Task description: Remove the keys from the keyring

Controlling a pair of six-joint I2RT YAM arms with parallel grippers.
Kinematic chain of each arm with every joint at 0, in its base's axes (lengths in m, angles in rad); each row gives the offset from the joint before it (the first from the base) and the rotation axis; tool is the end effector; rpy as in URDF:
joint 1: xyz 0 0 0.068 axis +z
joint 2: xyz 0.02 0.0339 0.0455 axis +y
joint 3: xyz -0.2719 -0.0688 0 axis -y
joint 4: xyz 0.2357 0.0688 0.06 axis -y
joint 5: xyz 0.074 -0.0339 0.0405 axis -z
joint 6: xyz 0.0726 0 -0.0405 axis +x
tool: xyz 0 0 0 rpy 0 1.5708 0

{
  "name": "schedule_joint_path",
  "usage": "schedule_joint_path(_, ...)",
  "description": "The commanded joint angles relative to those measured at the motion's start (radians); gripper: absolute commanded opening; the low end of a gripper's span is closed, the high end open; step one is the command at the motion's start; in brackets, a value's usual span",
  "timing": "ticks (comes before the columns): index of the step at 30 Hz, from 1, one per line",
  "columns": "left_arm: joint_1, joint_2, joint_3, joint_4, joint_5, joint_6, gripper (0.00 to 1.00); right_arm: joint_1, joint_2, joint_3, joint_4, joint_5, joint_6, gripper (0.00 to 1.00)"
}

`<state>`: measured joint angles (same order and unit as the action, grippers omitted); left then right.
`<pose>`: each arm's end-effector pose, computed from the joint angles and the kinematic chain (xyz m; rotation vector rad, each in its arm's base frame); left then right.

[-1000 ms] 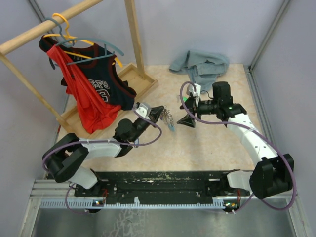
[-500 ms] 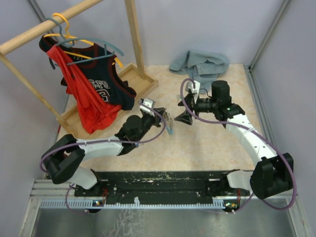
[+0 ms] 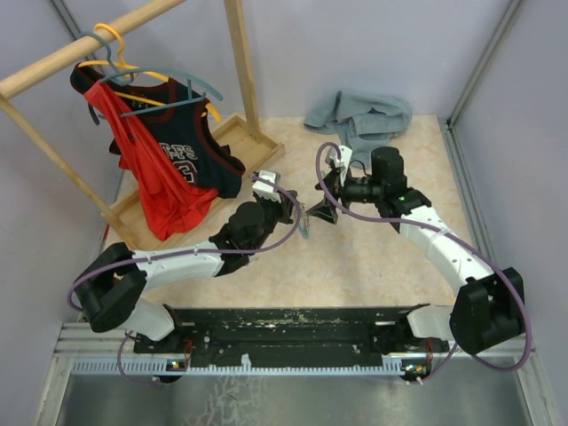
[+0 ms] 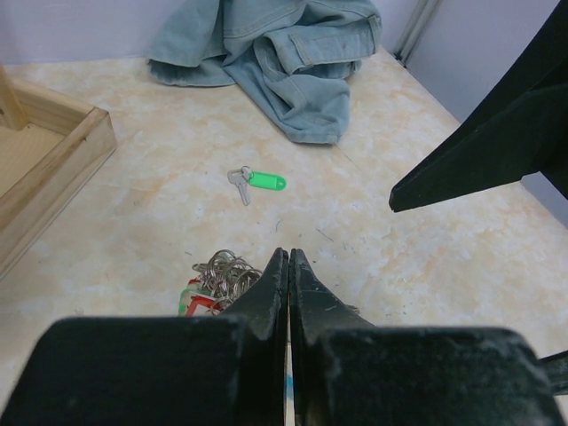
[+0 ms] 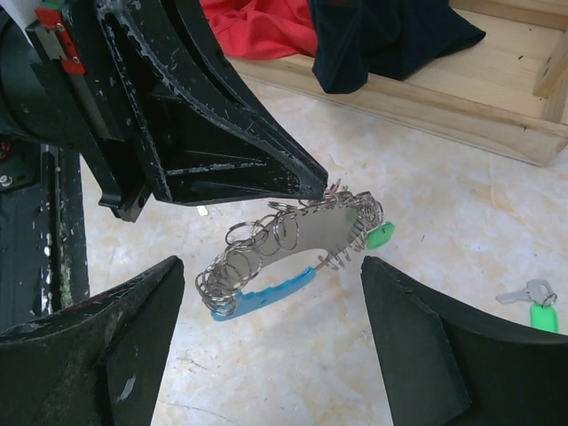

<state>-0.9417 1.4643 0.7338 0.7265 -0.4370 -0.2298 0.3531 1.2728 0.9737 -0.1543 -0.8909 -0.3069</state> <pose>0.2287 -0.2621 0.2707 0.2211 1.5883 -0.5724 0.2532 0.1535 0.3089 -1.1372 1.5928 0.9222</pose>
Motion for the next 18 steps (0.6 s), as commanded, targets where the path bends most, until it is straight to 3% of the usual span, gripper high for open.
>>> schedule_joint_path(1,-0.012,-0.019,0.062,0.004,-0.044,-0.034,0.00,0.032,0.001,-0.014,0.072,0.010,0.029,0.81)
schedule_joint_path(8,-0.017,-0.031,0.067,0.000,-0.058,-0.040,0.00,0.072,0.021,-0.032,0.121,0.074,0.065,0.81)
schedule_joint_path(18,-0.020,-0.054,0.071,-0.011,-0.045,-0.064,0.00,0.106,0.039,-0.024,0.143,0.285,0.068,0.76)
